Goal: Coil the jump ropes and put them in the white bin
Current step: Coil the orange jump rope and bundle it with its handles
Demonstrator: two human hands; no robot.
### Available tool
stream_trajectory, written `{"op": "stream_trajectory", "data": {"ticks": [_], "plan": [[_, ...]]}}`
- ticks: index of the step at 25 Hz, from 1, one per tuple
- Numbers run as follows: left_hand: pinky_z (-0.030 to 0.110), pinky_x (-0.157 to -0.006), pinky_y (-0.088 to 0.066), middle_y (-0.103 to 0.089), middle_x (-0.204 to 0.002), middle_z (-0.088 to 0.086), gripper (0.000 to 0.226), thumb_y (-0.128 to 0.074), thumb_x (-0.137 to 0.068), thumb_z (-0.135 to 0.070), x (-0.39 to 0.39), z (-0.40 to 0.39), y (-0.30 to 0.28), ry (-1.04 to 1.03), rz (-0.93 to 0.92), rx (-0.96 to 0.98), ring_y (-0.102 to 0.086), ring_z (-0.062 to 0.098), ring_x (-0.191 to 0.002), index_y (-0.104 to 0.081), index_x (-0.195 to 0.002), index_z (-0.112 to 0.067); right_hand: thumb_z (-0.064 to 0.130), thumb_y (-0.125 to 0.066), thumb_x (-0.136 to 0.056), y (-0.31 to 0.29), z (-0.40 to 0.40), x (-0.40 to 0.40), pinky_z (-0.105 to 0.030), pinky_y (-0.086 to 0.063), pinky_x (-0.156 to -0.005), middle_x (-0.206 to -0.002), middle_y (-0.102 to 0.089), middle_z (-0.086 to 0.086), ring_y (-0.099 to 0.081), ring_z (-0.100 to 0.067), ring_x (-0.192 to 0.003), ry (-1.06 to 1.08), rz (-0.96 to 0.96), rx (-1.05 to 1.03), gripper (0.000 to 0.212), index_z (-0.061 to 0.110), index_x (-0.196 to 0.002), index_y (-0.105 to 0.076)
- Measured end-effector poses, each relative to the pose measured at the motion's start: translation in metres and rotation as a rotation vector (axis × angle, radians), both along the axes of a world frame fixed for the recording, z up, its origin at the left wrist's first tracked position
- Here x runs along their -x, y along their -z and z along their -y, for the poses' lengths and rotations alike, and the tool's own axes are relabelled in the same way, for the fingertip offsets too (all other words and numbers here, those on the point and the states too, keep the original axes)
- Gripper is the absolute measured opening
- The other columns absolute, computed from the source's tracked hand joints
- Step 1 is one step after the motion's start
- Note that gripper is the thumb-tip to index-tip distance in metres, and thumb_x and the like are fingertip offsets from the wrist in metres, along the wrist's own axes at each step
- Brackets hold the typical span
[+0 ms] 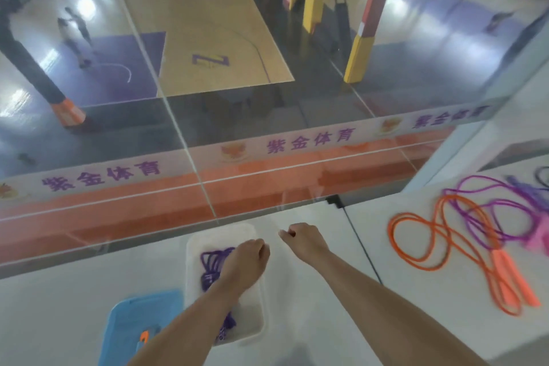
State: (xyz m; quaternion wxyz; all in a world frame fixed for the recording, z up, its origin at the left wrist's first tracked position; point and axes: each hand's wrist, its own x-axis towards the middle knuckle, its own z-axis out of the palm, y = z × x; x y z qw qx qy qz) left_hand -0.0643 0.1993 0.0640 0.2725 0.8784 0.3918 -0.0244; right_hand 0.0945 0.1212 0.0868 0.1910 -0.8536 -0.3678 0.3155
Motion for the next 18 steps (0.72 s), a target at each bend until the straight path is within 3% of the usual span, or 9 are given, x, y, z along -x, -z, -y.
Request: {"op": "stream_trajectory", "data": {"ticks": [2,7,11,14,16,18], "plan": [[0.033,-0.065,-0.041,-0.061,-0.078,0.003,0.045,-0.032,-0.103,-0.042,-0.042,0.022,-0.006,0.045,-0.030,-0.002,-0.061,0.027,-0.077,-0.043,-0.066,-0.019,0.044,-0.047,-0.098,0.001,0.030,-0.042,-0.033,-0.041,-0.057,-0.064,-0.052,-0.001,-0.049,-0.018,-0.058,0.045,-0.029,0.020,0.045,0.015,-0.064,-0.042],[0.029,-0.062,-0.039,-0.055,-0.070,0.000,0.049,-0.031,-0.100,-0.042,-0.168,0.101,0.001,0.075,-0.075,0.059,-0.063,0.028,-0.076,-0.041,-0.060,-0.016,0.036,-0.048,-0.087,0.027,0.143,-0.180,-0.035,-0.052,-0.073,-0.087,-0.064,0.001,-0.062,-0.024,-0.084,0.162,-0.052,0.070,0.019,0.019,-0.089,-0.056],[0.029,-0.062,-0.043,-0.060,-0.073,0.005,0.041,-0.039,-0.096,-0.036,-0.265,0.181,0.024,0.045,-0.161,0.161,-0.057,0.027,-0.070,-0.044,-0.061,-0.014,0.033,-0.051,-0.087,0.056,0.242,-0.294,-0.030,-0.048,-0.068,-0.085,-0.063,0.001,-0.062,-0.024,-0.084,0.174,-0.057,0.146,0.015,0.020,-0.081,-0.054],[0.033,-0.072,-0.051,-0.071,-0.093,0.011,0.035,-0.042,-0.097,-0.036,-0.335,0.243,0.044,0.109,-0.204,0.157,-0.067,0.032,-0.089,-0.057,-0.076,-0.013,0.032,-0.048,-0.091,0.082,0.321,-0.363,-0.028,-0.041,-0.067,-0.092,-0.067,-0.005,-0.064,-0.027,-0.090,0.157,-0.047,0.231,0.018,0.020,-0.077,-0.048],[0.037,-0.079,-0.051,-0.071,-0.104,0.011,0.035,-0.039,-0.102,-0.038,-0.376,0.285,0.059,0.194,-0.206,0.173,-0.065,0.034,-0.101,-0.063,-0.091,-0.016,0.029,-0.046,-0.095,0.100,0.369,-0.395,-0.030,-0.046,-0.075,-0.108,-0.070,-0.010,-0.065,-0.030,-0.104,0.221,-0.015,0.285,0.016,0.021,-0.090,-0.058],[0.036,-0.080,-0.052,-0.069,-0.106,0.008,0.031,-0.039,-0.102,-0.040,-0.404,0.320,0.076,0.279,-0.245,0.211,-0.064,0.033,-0.103,-0.060,-0.093,-0.020,0.025,-0.047,-0.097,0.118,0.408,-0.409,-0.033,-0.048,-0.088,-0.118,-0.066,-0.012,-0.062,-0.031,-0.112,0.309,0.026,0.323,0.025,0.015,-0.113,-0.063]]}}
